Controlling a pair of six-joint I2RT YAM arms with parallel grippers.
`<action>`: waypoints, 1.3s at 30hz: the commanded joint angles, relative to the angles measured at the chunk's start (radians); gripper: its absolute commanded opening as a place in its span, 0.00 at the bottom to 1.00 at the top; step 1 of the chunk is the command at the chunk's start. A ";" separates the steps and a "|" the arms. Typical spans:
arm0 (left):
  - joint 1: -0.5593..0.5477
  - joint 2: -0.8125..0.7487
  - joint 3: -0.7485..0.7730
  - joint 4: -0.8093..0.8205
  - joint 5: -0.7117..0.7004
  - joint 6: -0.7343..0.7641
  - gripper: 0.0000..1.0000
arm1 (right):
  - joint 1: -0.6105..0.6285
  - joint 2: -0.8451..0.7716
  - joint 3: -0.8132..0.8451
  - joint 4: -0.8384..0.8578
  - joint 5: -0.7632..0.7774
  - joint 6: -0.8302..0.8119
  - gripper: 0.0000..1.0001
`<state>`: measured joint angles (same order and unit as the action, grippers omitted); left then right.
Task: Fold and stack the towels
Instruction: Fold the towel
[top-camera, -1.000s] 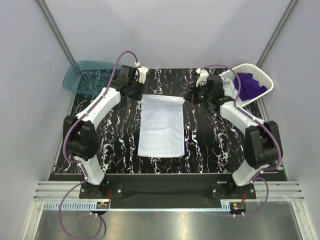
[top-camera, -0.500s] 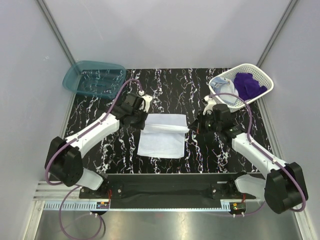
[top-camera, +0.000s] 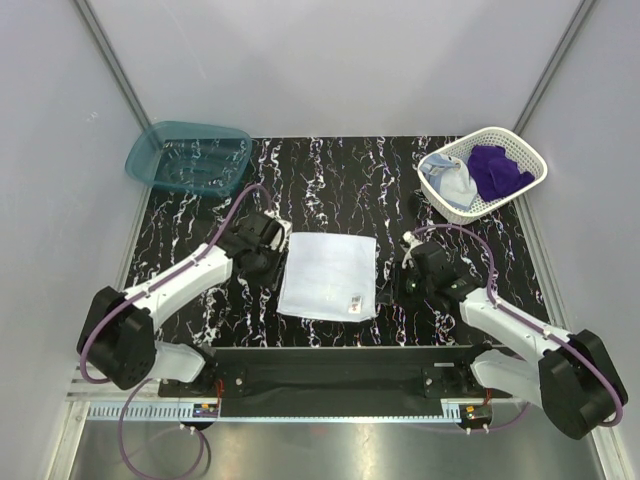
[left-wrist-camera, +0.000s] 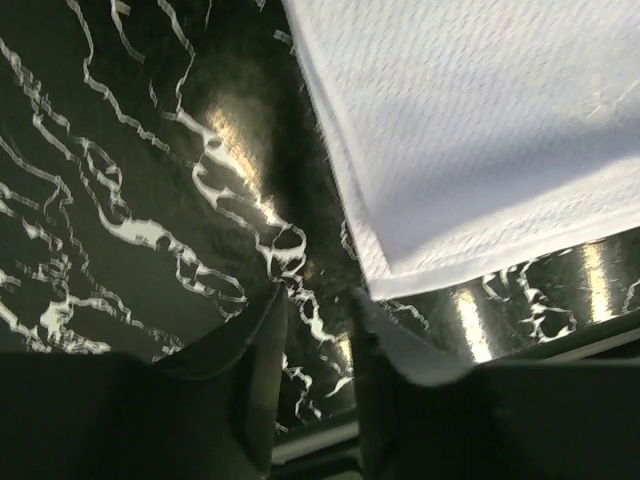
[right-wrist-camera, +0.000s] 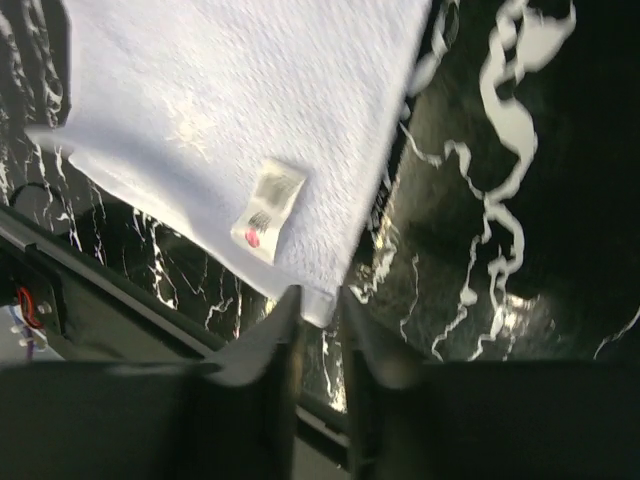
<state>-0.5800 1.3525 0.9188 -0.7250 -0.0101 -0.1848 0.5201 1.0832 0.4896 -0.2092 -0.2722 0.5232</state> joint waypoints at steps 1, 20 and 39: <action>-0.003 -0.065 -0.001 -0.042 -0.038 -0.062 0.46 | 0.001 -0.017 -0.006 -0.056 -0.011 0.058 0.33; -0.001 0.083 -0.133 0.272 0.177 -0.323 0.43 | 0.021 0.129 0.006 0.014 0.093 0.230 0.34; -0.003 0.143 -0.158 0.263 0.142 -0.334 0.16 | 0.069 0.162 -0.048 0.096 0.097 0.308 0.32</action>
<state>-0.5800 1.4879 0.7692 -0.4950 0.1303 -0.5117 0.5732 1.2396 0.4450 -0.1589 -0.1989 0.8089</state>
